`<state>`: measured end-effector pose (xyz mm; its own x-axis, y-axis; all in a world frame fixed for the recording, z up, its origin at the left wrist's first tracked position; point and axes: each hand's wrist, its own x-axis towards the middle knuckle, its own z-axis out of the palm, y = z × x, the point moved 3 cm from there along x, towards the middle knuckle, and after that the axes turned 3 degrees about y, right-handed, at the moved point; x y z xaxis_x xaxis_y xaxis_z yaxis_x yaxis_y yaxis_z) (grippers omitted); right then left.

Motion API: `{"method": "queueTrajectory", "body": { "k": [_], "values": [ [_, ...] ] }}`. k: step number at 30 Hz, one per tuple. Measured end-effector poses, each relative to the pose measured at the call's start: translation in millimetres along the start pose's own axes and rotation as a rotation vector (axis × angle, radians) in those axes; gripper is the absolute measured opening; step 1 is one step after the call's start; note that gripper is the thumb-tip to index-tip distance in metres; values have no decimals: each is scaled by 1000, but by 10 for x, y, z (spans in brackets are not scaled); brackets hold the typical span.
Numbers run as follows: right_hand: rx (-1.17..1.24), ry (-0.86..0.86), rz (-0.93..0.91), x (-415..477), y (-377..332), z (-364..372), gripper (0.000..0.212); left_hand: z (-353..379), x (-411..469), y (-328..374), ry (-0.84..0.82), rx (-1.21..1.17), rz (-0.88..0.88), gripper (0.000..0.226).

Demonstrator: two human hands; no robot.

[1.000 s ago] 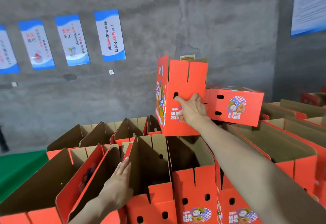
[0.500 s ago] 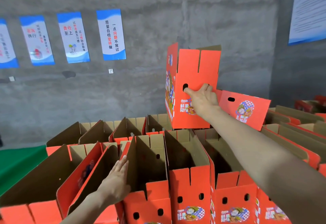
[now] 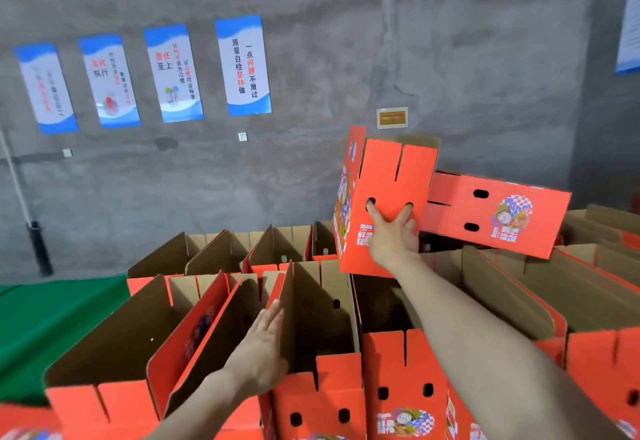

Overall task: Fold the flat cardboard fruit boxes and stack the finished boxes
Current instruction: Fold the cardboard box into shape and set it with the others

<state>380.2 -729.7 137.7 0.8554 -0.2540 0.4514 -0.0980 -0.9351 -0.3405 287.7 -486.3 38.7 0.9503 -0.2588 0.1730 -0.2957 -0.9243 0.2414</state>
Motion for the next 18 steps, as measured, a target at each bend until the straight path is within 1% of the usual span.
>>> {"method": "queueTrajectory", "body": {
  "k": [2, 3, 4, 6, 9, 10, 11, 14, 16, 18],
  "values": [
    [31, 131, -36, -109, -33, 20, 75, 3, 0, 17, -2, 18, 9, 85],
    [31, 172, -86, -165, -58, 48, 74, 5, -2, 23, -1, 26, 10, 85],
    [28, 167, -136, -213, -77, 90, 73, 9, -3, 29, -2, 28, 8, 85],
    [30, 44, -163, -249, -78, 200, 71, 15, -6, 31, -2, 21, 0, 85],
    [46, -252, 21, -212, 60, 272, 68, 9, -16, 19, -10, 8, -22, 84],
    [45, -314, 60, -225, 109, 270, 67, 4, -21, 12, -14, 4, -29, 83],
    [36, -325, 66, -252, 141, 254, 66, -3, -27, 6, -15, 3, -35, 82],
    [8, -205, -55, -395, 119, 139, 60, -30, -66, -4, 50, 29, -78, 72],
    [8, -162, -166, -536, 15, 26, 55, -72, -128, 21, 141, 83, -98, 65],
    [0, -134, -264, -691, -122, -111, 50, -122, -213, 44, 207, 71, -94, 63]
  ]
}}
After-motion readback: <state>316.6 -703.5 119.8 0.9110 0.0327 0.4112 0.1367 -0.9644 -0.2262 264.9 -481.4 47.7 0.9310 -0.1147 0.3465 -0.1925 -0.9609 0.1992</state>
